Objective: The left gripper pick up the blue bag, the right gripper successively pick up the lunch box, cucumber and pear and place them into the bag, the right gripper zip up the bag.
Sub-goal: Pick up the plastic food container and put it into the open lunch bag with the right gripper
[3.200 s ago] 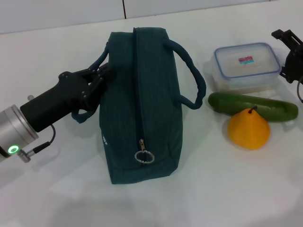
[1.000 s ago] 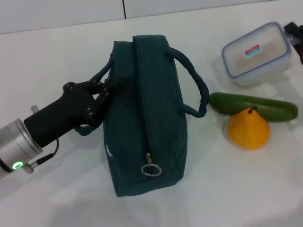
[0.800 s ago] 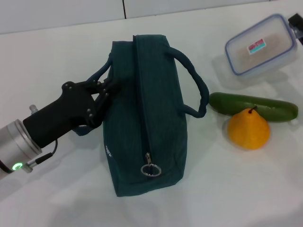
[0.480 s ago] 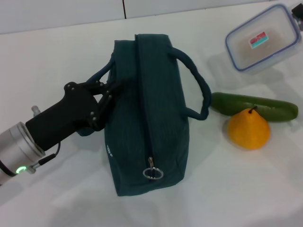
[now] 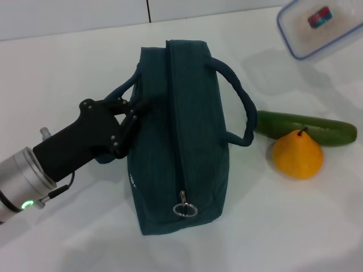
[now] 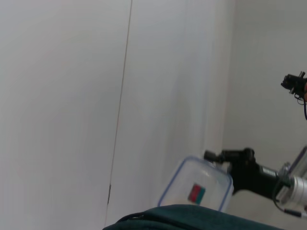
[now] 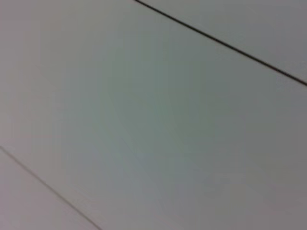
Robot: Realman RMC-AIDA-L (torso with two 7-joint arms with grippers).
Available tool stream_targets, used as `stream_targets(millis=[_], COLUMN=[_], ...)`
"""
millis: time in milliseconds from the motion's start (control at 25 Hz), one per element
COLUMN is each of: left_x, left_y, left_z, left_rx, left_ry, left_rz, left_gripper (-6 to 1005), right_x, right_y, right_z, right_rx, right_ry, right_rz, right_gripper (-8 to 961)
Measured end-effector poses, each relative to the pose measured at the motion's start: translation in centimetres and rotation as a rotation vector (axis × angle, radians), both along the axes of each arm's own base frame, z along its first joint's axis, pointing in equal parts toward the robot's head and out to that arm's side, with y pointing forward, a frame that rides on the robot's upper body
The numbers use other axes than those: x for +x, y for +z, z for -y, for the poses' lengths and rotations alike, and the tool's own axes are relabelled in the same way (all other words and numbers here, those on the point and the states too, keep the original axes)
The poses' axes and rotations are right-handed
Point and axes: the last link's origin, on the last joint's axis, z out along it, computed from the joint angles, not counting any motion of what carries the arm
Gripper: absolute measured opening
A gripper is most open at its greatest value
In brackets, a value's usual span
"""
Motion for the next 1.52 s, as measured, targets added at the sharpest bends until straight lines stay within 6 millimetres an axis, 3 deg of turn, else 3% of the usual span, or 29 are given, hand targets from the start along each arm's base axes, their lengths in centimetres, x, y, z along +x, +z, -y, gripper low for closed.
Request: stream_targets(millis=[440, 720, 1000, 1200, 1520], left_x=[0.2, 0.0, 0.8, 0.9, 0.8], left_y=[-0.3, -0.5, -1.3, -1.4, -1.6], left_z=[0.1, 0.0, -0.4, -0.4, -0.9], left_rx=[-0.011, -0.004, -0.004, -0.002, 0.003], left_ry=[-0.003, 0.006, -0.001, -0.003, 0.009], left_rz=[0.0, -0.017, -0.021, -0.022, -0.048], left_gripper=[44, 44, 44, 44, 44], right_x=[-5.6, -11.5, -16.1, -16.8, -16.1], right_y=[-0.1, -2.5, -4.7, -5.6, -6.3], right_z=[-3.7, -6.1, -6.7, -6.5, -5.6], right_rx=[-0.011, -0.109, -0.199, -0.246, -0.303], right_ry=[0.183, 0.349, 0.493, 0.525, 0.555], right_rz=[-0.037, -0.046, -0.054, -0.023, 0.071], right_gripper=[118, 121, 125, 127, 131])
